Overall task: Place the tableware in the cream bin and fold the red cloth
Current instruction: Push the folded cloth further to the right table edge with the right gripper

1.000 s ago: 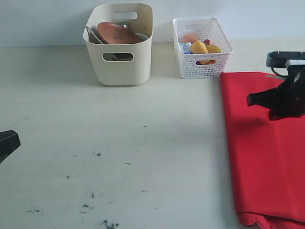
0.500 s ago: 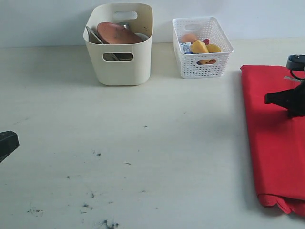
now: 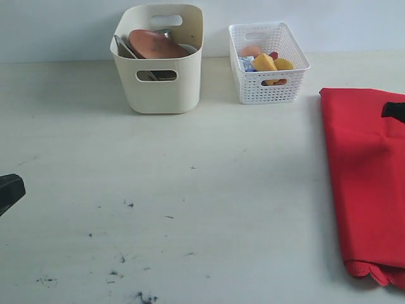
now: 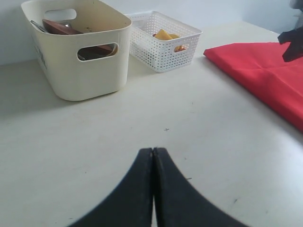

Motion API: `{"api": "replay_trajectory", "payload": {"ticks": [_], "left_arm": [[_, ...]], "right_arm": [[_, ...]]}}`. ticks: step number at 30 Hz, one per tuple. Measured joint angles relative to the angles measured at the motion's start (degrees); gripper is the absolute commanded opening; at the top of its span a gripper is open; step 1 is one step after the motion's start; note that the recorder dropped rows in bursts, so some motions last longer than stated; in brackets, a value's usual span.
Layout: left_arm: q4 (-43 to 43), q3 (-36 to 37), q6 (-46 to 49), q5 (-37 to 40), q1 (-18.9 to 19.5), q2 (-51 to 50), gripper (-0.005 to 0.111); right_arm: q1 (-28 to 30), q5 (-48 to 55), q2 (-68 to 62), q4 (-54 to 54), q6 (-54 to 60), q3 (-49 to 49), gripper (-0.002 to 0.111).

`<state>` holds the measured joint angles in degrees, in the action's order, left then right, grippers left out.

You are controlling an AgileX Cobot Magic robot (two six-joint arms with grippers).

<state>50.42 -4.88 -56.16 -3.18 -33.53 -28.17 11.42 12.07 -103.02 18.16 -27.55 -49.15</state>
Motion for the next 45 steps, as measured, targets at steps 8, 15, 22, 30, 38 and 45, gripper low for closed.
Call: {"api": "replay_trajectory", "payload": {"ticks": [8, 15, 22, 30, 38, 45], "left_arm": [[0.0, 0.0, -1.0, 0.0, 0.0, 0.0, 0.001], [0.0, 0.3, -1.0, -0.6, 0.0, 0.0, 0.001], [0.1, 0.3, -1.0, -0.9, 0.0, 0.0, 0.001], [0.1, 0.3, -1.0, -0.9, 0.0, 0.0, 0.001], [0.1, 0.3, -1.0, 0.1, 0.0, 0.0, 0.001], [0.0, 0.3, -1.7, 0.1, 0.0, 0.0, 0.001]], "right_arm": [[3.0, -5.3, -10.6, -0.7, -0.8, -5.7, 0.0], [0.8, -5.4, -17.2, -1.9, -0.8, -15.9, 0.0], [-5.6, -2.5, -21.5, -2.0, 0.0, -24.1, 0.0], [-6.0, 11.9, -17.1, 0.0, 0.0, -26.5, 0.0], [-5.2, 20.4, -8.6, 10.8, -2.6, -19.8, 0.0], [-2.0, 10.8, -7.8, 15.6, -8.2, -7.0, 0.0]]}}
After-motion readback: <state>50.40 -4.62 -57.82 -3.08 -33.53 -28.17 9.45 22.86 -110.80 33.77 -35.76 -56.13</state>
